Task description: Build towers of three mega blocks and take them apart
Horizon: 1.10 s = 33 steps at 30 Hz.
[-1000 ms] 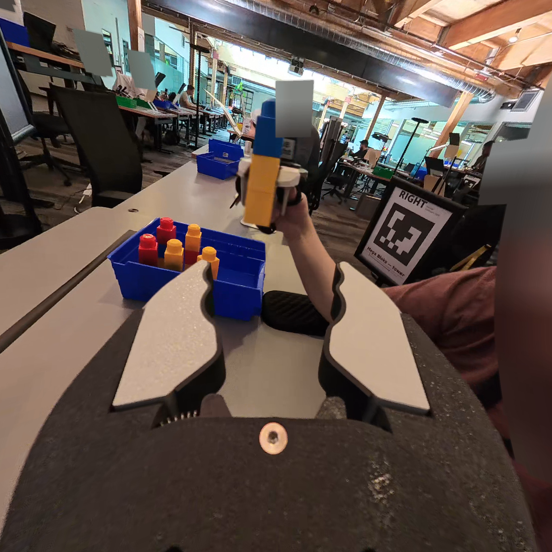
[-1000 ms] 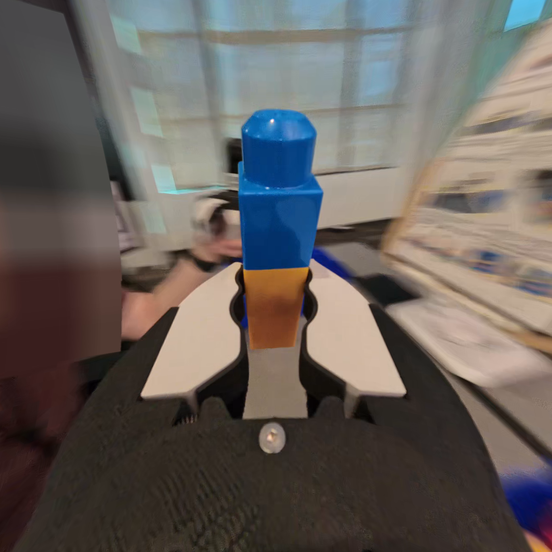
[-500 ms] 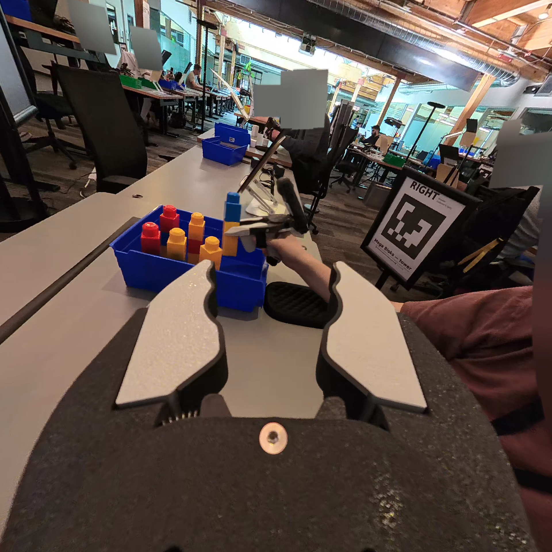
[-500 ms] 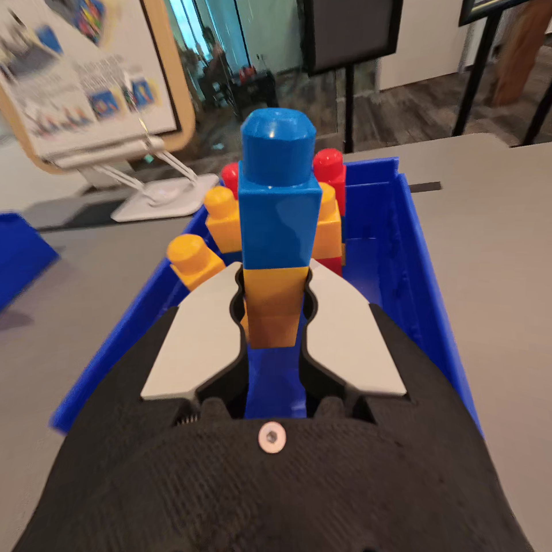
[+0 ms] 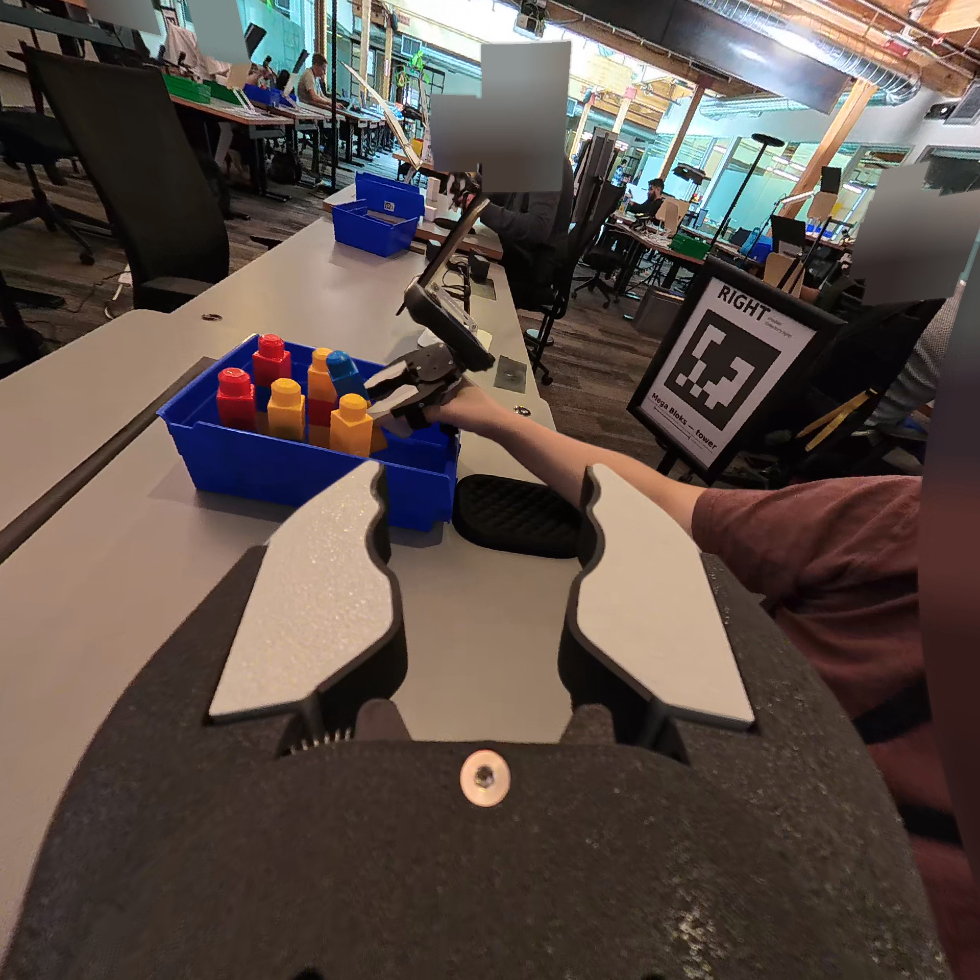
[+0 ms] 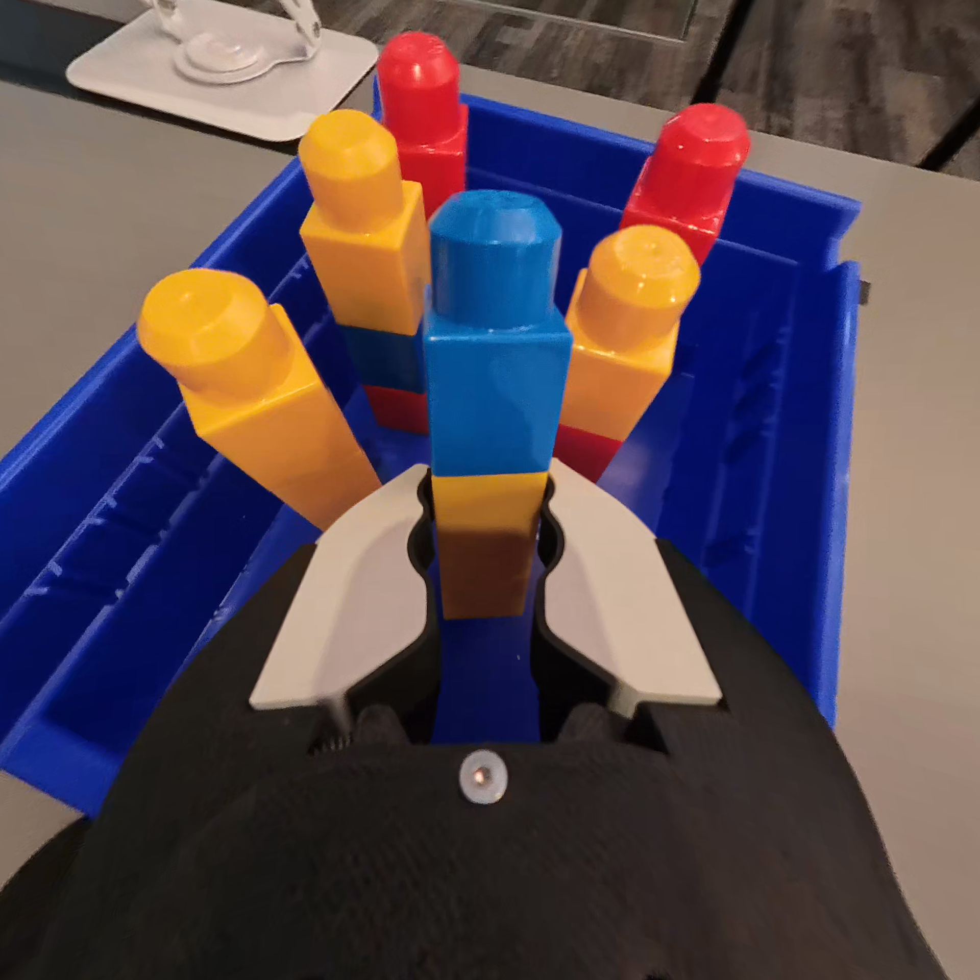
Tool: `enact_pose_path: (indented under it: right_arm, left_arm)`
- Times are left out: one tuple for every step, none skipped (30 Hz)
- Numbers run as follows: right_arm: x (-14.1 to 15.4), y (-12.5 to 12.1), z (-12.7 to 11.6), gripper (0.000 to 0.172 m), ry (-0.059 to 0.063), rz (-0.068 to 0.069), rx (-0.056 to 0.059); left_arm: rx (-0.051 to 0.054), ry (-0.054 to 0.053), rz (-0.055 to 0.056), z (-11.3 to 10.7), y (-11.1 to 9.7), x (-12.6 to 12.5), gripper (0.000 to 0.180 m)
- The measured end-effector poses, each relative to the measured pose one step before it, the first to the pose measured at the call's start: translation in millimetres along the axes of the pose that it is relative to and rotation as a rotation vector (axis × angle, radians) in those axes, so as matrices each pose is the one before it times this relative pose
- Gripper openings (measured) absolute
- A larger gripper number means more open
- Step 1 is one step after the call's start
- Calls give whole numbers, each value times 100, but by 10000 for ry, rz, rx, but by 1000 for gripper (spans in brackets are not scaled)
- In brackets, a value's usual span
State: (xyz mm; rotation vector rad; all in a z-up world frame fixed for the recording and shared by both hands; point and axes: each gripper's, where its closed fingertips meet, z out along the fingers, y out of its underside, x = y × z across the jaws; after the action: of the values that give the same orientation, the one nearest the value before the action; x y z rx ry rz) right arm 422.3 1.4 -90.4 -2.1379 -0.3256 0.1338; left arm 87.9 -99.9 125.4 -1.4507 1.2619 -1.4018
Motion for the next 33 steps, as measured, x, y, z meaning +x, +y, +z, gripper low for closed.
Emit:
enact_pose_path:
  right_arm:
    - [-154, -34, 93, 38, -235, -222, 10]
    - [-142, 126, 121, 38, -208, -156, -91]
    - [249, 437, 81, 38, 96, 74, -323]
    - [188, 477, 94, 38, 89, 16, -308]
    - [65, 413, 82, 38, 19, 32, -251]
    - [56, 333, 39, 38, 28, 68, -204]
    - [101, 343, 31, 38, 61, 65, -193]
    - [127, 255, 23, 38, 68, 52, -150]
    - [29, 104, 45, 39, -5, 19, -74]
    - [-98, 41, 65, 39, -79, -13, -53]
    - [-133, 84, 101, 39, -94, -40, -93]
    - [-78, 10, 55, 39, -31, -56, -38]
    - [-30, 3, 16, 39, 9, -48, -11]
    - [-20, 7, -7, 39, 6, -23, -3]
    - [-60, 70, -33, 38, -15, -23, -20]
    - [-129, 159, -44, 38, -55, -36, -61]
    - [-183, 292, -18, 38, -75, -41, -142]
    - [-140, 491, 19, 38, -26, -33, -265]
    - [-80, 562, 54, 38, 13, -47, -311]
    - [-64, 374, 39, 38, 29, -87, -201]
    - [-122, 46, -74, 37, 4, -80, 28]
    - [-157, -194, -190, 37, -35, -76, 200]
    - [-156, -352, -237, 37, -67, -2, 305]
    - [-103, -318, -238, 37, -84, 153, 292]
    - [-133, -119, -215, 37, -156, 260, 184]
    - [-153, 75, -193, 37, -207, 329, 92]
    - [-96, 197, -194, 37, -183, 338, 59]
    - [20, 247, -219, 37, -89, 298, 84]
    - [62, 297, -248, 37, -37, 227, 66]
    - [-12, 328, -251, 37, -45, 120, 23]
    - [-88, 349, -236, 37, -56, 47, -21]
    - [-78, 365, -233, 37, -11, 4, -68]
    - [-50, 275, -230, 38, 50, -35, -32]
  left_arm:
    - [-74, -36, -19, 20, 114, -46, 69]
    - [-67, -27, -16, 44, 109, -50, 69]
    - [-31, 4, -6, 50, 55, -14, 69]
    - [-6, 15, -14, 57, 22, -3, 69]
    - [-13, 1, -22, 63, 39, -18, 69]
    - [-21, -5, -5, 68, 50, -29, 68]
    - [-35, -2, 5, 78, 57, -21, 68]
    - [-38, -17, 4, 87, 68, -44, 68]
    - [-21, -26, 1, 99, 45, -54, 68]
    - [-20, 5, -2, 109, 43, -11, 68]
    - [-31, 26, -12, 114, 71, 7, 68]
    - [-43, 14, -14, 126, 84, 1, 68]
    - [-49, 2, -6, 121, 92, -21, 68]
    - [-53, -4, -5, 120, 99, -19, 68]
    - [-46, 10, -4, 104, 83, 2, 68]
    - [-47, 33, -8, 92, 76, 39, 68]
    - [-34, 13, -10, 80, 54, 18, 68]
    - [-25, -5, -6, 57, 41, 6, 68]
    - [-26, 6, -3, 35, 37, 23, 68]
    - [-17, 10, -4, 22, 30, 30, 68]
    - [-8, 6, -8, 15, 9, 22, 68]
    - [-7, -1, -7, 18, 16, 9, 68]
    - [-9, -4, -3, 26, 24, -11, 68]
    - [-7, 6, -6, 37, 13, 16, 68]
    - [-1, 13, -11, 42, 11, 17, 68]
    - [-19, 10, -8, 60, 30, 18, 68]
    - [-39, -5, -2, 59, 73, -13, 68]
    - [-39, -11, 3, 64, 56, -42, 68]
    - [-17, -11, -4, 71, 36, -48, 68]
    - [-6, 0, -23, 63, 15, -57, 68]
    - [-6, 9, -33, 86, 25, -55, 68]
    - [-15, 7, -31, 82, 49, -53, 68]
    - [-35, -6, -30, 97, 67, -73, 68]
